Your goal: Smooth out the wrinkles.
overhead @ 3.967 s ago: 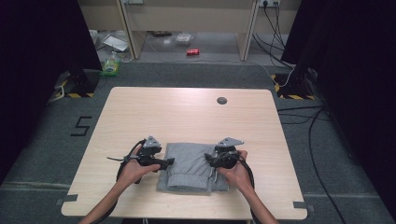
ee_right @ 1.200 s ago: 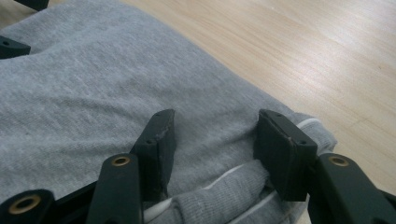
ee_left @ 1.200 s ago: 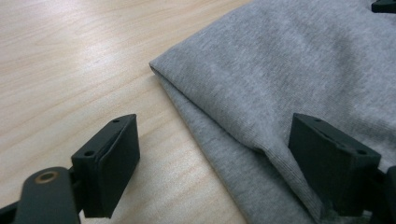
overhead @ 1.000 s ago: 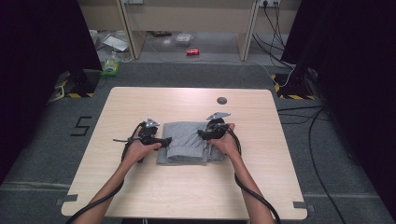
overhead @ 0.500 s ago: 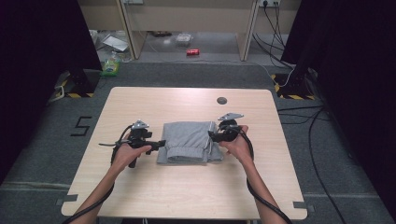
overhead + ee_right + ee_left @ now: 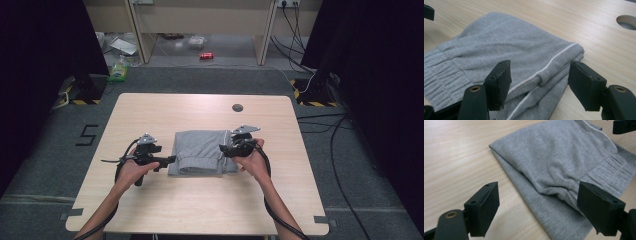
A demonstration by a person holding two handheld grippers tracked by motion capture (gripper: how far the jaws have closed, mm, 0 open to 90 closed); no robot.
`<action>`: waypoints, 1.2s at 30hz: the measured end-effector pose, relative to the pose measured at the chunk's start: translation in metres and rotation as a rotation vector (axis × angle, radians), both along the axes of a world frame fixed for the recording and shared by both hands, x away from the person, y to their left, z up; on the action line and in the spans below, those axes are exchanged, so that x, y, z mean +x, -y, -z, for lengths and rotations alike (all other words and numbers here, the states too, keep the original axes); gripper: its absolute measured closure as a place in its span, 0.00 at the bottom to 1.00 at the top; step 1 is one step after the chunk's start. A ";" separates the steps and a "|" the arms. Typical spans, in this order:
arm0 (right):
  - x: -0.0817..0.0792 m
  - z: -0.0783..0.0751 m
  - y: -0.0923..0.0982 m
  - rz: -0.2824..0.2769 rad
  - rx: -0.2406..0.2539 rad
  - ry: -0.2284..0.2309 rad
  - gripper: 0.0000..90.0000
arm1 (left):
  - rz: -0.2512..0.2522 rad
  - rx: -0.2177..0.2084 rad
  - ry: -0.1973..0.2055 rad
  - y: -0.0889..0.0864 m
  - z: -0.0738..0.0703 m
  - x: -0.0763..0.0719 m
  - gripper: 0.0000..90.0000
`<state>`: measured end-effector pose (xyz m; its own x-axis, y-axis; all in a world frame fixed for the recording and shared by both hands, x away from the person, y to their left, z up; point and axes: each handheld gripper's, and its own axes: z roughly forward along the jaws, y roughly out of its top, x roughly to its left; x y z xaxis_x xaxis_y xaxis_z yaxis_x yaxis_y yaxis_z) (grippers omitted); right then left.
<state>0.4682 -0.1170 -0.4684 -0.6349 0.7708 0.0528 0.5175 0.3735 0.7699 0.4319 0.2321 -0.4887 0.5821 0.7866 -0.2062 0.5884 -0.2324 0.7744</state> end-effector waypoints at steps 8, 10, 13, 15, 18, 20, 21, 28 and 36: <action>-0.008 -0.002 0.000 0.005 0.006 -0.007 0.38 | 0.007 0.002 0.008 -0.003 0.000 -0.010 0.20; -0.011 -0.003 0.000 0.004 0.005 -0.011 0.37 | 0.014 0.003 0.011 -0.002 0.001 -0.014 0.20; -0.017 -0.003 -0.002 0.000 0.003 -0.015 0.36 | 0.026 0.006 0.011 -0.001 0.001 -0.020 0.20; -0.021 -0.003 -0.002 -0.003 0.002 -0.020 0.34 | 0.030 0.006 0.015 0.000 0.001 -0.023 0.19; -0.027 -0.003 -0.003 -0.002 -0.005 -0.022 0.32 | 0.039 0.009 0.021 0.003 0.001 -0.026 0.19; -0.032 -0.004 -0.003 -0.009 -0.012 -0.023 0.32 | 0.045 0.015 0.026 0.006 0.001 -0.029 0.19; -0.034 -0.004 -0.003 -0.008 -0.016 -0.023 0.32 | 0.047 0.018 0.032 0.008 0.001 -0.031 0.19; -0.049 -0.002 -0.001 -0.013 -0.021 -0.023 0.32 | 0.088 0.031 0.035 0.015 0.006 -0.050 0.19; -0.071 0.007 0.000 -0.033 -0.029 -0.037 0.28 | 0.113 0.032 0.028 0.016 0.014 -0.068 0.18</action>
<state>0.3976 -0.1174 -0.4754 -0.6578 0.7512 0.0544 0.5325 0.4128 0.7389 0.3643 0.2162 -0.5029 0.6728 0.7213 -0.1646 0.5354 -0.3211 0.7812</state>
